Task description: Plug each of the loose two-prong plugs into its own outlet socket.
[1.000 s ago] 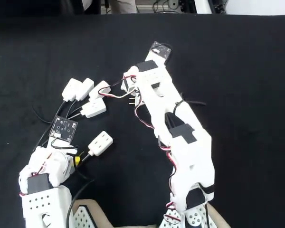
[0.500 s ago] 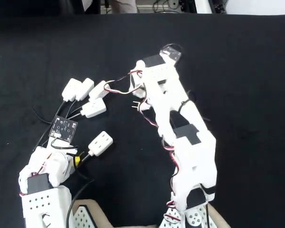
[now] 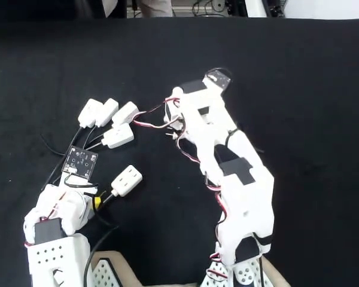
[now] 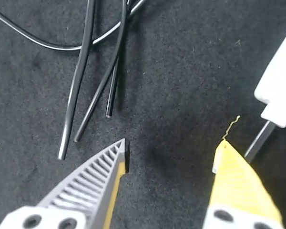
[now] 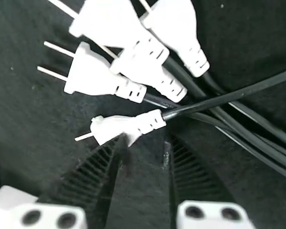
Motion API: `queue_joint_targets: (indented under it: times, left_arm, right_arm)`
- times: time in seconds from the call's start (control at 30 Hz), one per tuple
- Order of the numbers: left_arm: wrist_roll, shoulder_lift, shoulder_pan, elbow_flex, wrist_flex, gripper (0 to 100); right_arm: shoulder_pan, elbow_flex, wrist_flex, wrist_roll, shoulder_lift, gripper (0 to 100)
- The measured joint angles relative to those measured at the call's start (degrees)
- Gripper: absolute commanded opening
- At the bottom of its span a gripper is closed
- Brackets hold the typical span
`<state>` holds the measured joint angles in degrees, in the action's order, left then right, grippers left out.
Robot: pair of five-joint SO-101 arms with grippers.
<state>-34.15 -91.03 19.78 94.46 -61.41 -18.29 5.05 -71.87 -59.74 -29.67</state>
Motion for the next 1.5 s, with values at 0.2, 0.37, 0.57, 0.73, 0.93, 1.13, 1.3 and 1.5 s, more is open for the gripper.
queue_joint_targets:
  times: [0.2, 0.37, 0.57, 0.73, 0.93, 1.13, 1.3, 1.5]
  left_arm:
    - [0.00, 0.00, 0.00, 0.00, 0.00, 29]
    - [0.00, 0.00, 0.00, 0.00, 0.00, 29]
    - [0.00, 0.00, 0.00, 0.00, 0.00, 29]
    - [0.00, 0.00, 0.00, 0.00, 0.00, 29]
    - [0.00, 0.00, 0.00, 0.00, 0.00, 29]
    - [0.00, 0.00, 0.00, 0.00, 0.00, 29]
    - [0.00, 0.00, 0.00, 0.00, 0.00, 29]
    - [0.00, 0.00, 0.00, 0.00, 0.00, 29]
  right_arm:
    - [0.62, -0.26, 2.90, -2.11, 0.00, 14.1]
    - [0.79, -0.44, 6.07, -3.87, 0.00, 14.1]
    - [0.88, -2.20, 8.79, -5.45, -0.09, 13.8]
    - [0.97, -2.11, 10.37, -5.63, -0.79, 13.7]
    - [1.05, -2.11, 11.34, -5.63, -1.05, 13.5]
    - [1.05, -2.11, 11.08, -5.63, -1.05, 2.9]
    - [1.05, -2.11, 11.25, -4.04, -1.14, 1.1]
    - [1.05, 3.16, -0.53, 12.31, -0.18, 1.1]
